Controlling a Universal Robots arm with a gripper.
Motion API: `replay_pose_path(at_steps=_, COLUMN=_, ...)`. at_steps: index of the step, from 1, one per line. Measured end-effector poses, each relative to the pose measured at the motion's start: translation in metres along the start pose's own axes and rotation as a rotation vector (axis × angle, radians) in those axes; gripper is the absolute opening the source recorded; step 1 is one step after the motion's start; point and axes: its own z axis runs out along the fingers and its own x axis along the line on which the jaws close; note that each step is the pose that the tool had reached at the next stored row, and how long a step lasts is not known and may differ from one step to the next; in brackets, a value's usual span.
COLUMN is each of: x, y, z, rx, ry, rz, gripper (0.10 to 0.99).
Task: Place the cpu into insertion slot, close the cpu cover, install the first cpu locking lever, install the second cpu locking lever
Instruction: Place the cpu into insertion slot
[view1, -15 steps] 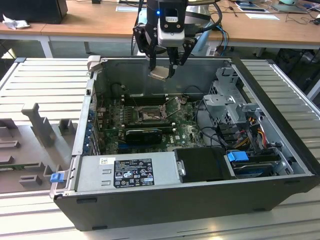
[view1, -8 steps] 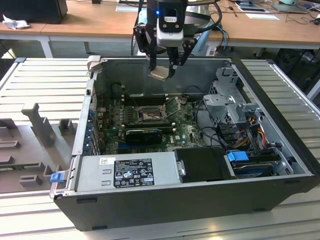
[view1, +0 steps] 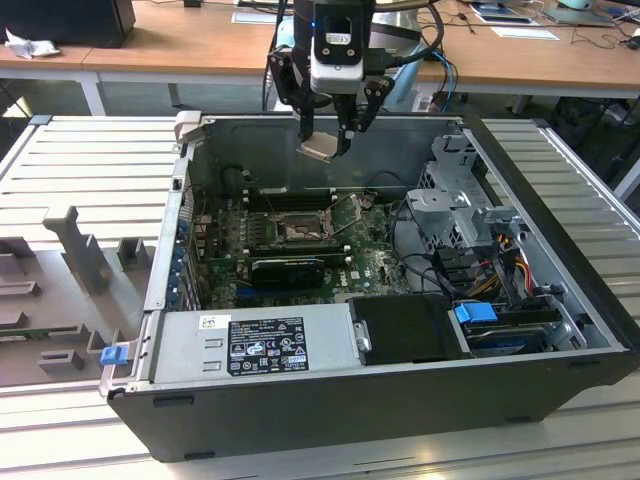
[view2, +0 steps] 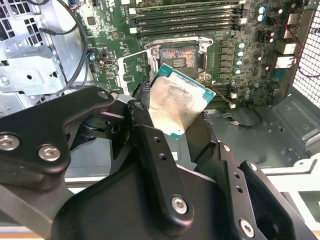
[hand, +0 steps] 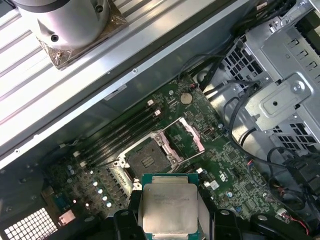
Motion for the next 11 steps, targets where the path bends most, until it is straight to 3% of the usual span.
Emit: replay_pose_path(at_steps=11, x=0.0000, y=0.0001, z=0.0003, rx=-0.002, ry=-0.0120, rz=0.133, gripper=0.529)
